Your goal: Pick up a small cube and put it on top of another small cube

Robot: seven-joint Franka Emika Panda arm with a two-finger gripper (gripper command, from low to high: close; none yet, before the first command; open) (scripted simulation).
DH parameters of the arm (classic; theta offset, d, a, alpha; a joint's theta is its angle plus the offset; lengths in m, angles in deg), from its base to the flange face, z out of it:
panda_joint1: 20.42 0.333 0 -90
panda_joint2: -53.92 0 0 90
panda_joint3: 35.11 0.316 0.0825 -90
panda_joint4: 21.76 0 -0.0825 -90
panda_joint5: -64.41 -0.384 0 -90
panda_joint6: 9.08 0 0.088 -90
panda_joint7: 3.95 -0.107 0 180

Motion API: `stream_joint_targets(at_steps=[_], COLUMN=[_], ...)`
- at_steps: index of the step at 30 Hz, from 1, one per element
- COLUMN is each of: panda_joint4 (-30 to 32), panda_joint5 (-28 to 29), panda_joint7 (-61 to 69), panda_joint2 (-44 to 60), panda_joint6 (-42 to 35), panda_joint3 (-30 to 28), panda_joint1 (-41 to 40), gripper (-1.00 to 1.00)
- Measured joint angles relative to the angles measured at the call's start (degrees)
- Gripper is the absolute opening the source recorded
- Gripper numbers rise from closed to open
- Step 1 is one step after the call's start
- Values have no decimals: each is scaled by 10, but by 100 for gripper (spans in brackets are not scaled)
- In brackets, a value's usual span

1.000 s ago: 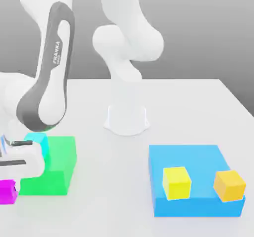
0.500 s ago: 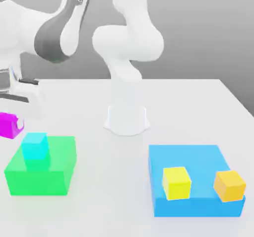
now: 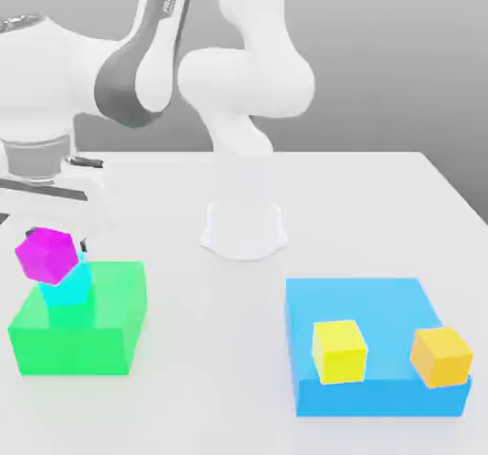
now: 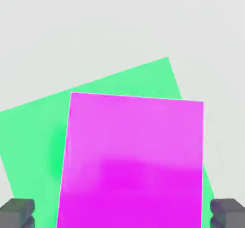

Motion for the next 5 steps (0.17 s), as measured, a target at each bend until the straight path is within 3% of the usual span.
stream_joint_targets(at_steps=[5], panda_joint4=[-22], panda_joint5=[12], panda_joint7=[-11], panda_joint2=[-65], panda_joint6=[-86], panda_joint3=[9], panda_joint1=[-6], gripper=[100])
